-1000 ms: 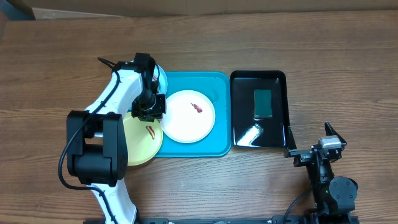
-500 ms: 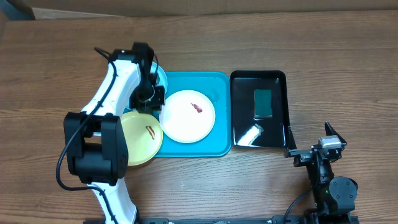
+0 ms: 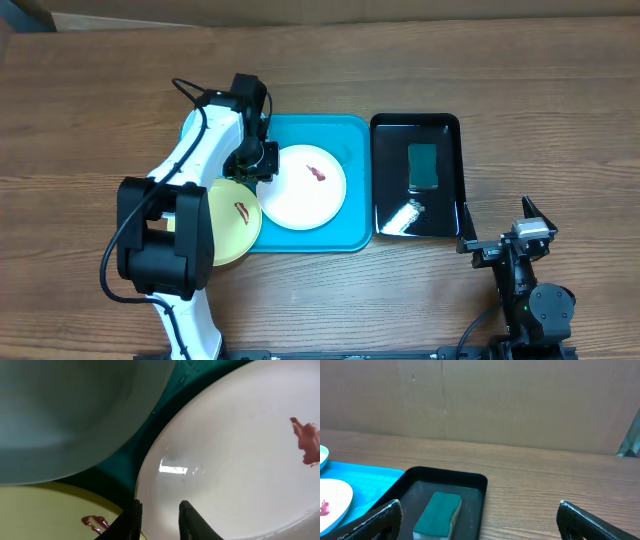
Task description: Clean dirty plates on tray and stack at the side
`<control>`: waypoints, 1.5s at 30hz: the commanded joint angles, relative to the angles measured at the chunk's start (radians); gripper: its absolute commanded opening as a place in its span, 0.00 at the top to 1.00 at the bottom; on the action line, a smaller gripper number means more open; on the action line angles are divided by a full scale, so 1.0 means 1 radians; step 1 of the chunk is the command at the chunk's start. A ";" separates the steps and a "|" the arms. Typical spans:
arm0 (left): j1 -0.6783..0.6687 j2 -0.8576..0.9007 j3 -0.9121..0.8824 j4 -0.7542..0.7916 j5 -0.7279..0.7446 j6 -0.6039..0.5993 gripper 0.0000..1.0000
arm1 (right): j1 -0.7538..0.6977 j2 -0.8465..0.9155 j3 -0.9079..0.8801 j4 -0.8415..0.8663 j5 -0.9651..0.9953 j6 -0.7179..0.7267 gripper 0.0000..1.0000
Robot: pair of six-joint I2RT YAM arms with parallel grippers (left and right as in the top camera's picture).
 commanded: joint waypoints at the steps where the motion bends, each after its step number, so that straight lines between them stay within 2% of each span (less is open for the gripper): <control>1: -0.002 0.010 -0.008 0.007 -0.061 -0.008 0.73 | 0.004 -0.010 -0.011 0.006 0.000 0.007 0.00; 13: -0.002 0.010 -0.054 0.057 -0.069 -0.023 0.75 | 0.004 -0.010 -0.011 0.006 0.000 0.007 0.00; 16: -0.002 0.010 -0.055 0.058 -0.069 -0.023 0.77 | 0.004 -0.010 -0.011 0.006 0.000 0.007 0.00; 19: -0.002 0.010 -0.055 0.065 -0.057 -0.023 0.85 | 0.004 -0.010 -0.011 0.006 0.000 0.007 0.00; 29: -0.008 0.010 -0.078 0.101 -0.055 -0.022 0.83 | 0.004 -0.010 -0.011 0.006 0.000 0.007 0.00; 35: -0.016 0.010 -0.079 0.114 -0.022 -0.022 0.96 | 0.004 -0.010 -0.011 0.006 0.000 0.007 0.00; 45: -0.023 0.010 -0.079 0.247 0.002 0.101 0.96 | 0.004 -0.010 -0.011 0.006 0.000 0.007 0.00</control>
